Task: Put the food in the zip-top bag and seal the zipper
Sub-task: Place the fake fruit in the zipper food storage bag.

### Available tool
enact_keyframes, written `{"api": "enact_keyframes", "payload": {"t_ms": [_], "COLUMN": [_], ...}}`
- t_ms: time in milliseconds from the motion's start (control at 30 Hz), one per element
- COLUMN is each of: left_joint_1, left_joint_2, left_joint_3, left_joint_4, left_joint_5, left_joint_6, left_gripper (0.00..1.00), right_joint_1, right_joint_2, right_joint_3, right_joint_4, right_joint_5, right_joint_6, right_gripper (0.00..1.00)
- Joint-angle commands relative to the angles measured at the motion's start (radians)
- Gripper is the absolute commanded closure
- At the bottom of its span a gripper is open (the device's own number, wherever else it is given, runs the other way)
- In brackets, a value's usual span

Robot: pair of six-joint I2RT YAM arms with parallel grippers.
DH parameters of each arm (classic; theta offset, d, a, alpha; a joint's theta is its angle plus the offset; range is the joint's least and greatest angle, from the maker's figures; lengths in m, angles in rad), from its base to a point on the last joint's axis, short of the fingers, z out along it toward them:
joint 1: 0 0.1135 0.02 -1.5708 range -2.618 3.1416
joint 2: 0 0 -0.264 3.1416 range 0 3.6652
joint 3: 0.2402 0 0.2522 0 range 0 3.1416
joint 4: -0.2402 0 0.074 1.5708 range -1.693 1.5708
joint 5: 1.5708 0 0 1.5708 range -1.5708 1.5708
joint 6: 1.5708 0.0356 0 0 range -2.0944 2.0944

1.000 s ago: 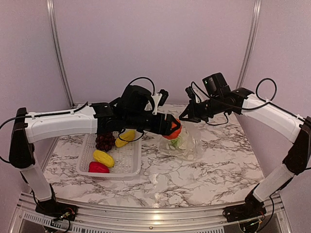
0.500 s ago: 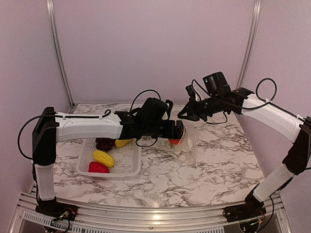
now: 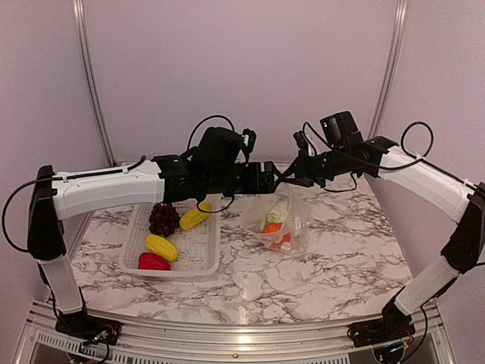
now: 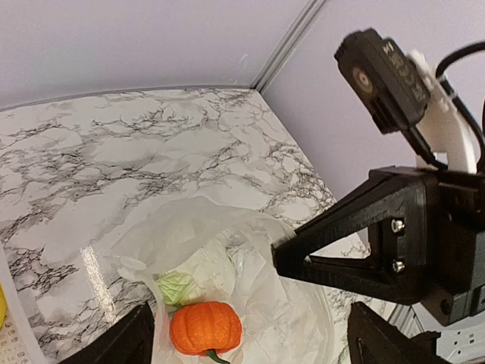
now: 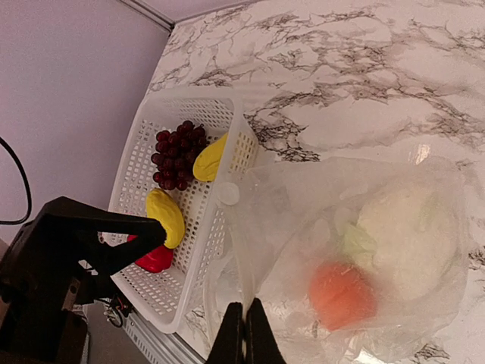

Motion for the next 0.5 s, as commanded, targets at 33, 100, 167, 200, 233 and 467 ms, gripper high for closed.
{"api": "enact_keyframes", "payload": {"t_ms": [33, 100, 167, 200, 233, 467], "left_joint_1": [0.042, 0.045, 0.044, 0.045, 0.045, 0.046], "left_joint_2": [-0.047, -0.023, 0.005, 0.015, 0.024, 0.161], "left_joint_3": [0.02, 0.009, 0.0, -0.004, -0.007, 0.122], "left_joint_4": [-0.234, -0.265, -0.283, -0.285, -0.282, -0.329], "left_joint_5": [-0.107, -0.072, -0.05, -0.049, -0.046, 0.003], "left_joint_6": [-0.049, -0.048, -0.045, -0.044, -0.043, -0.018], "left_gripper": [0.28, 0.33, 0.34, 0.34, 0.34, 0.31], "right_joint_1": [-0.012, -0.012, -0.011, -0.011, -0.011, -0.002], "right_joint_2": [-0.051, -0.053, -0.055, -0.057, -0.06, -0.069], "right_joint_3": [-0.02, -0.026, -0.03, -0.032, -0.032, -0.041], "right_joint_4": [0.028, 0.028, 0.028, 0.028, 0.025, -0.009], "right_joint_5": [-0.009, -0.017, -0.021, -0.023, -0.024, -0.012], "right_joint_6": [-0.001, -0.002, -0.002, -0.002, -0.001, -0.02], "right_gripper": [1.0, 1.0, 1.0, 1.0, 1.0, 1.0]}}
